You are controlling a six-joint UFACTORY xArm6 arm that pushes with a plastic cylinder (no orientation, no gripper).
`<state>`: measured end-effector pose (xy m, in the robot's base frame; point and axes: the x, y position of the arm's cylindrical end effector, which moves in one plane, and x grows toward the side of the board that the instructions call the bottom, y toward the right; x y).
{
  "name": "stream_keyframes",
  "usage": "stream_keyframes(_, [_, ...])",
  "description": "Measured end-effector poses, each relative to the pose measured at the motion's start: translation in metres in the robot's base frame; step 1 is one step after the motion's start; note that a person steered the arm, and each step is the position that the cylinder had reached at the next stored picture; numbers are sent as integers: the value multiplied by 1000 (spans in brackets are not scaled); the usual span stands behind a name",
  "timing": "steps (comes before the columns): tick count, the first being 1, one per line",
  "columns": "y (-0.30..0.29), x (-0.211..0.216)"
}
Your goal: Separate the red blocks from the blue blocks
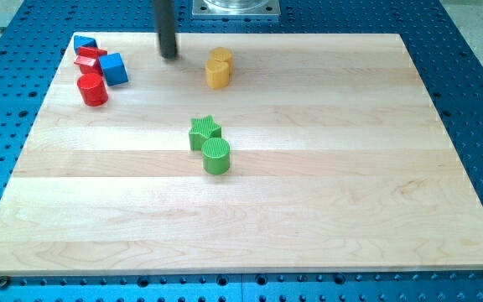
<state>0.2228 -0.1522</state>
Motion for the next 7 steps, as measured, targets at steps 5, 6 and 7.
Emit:
stream_keyframes(5, [-36,51])
stream_keyframes(6, [-44,78])
stream_keyframes(7, [-55,110])
